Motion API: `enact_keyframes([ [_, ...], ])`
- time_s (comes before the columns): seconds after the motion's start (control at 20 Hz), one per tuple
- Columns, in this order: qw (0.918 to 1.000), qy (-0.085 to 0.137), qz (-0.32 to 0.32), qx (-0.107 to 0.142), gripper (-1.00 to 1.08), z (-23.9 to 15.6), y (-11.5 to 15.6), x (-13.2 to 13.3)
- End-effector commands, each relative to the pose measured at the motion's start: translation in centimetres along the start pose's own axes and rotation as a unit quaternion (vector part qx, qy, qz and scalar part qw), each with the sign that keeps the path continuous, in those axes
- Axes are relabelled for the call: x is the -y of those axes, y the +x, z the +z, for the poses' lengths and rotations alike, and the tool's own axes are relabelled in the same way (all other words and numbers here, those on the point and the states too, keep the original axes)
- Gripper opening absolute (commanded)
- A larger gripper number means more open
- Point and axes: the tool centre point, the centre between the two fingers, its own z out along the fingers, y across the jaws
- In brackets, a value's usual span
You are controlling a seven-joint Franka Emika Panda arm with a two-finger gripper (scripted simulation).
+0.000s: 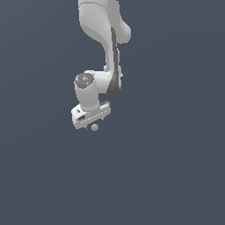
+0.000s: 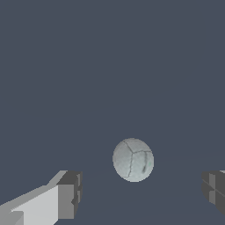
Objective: Pick up the object and move it to a goal position.
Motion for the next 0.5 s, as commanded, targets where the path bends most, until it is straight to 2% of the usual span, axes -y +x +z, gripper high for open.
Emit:
enact_keyframes([
  [0.0,1.0,0.0,-0.007,0.0,1.0,0.2,-0.2,-0.11],
  [0.45,1.0,0.0,-0.008,0.0,1.0,1.07,-0.28,-0.12],
])
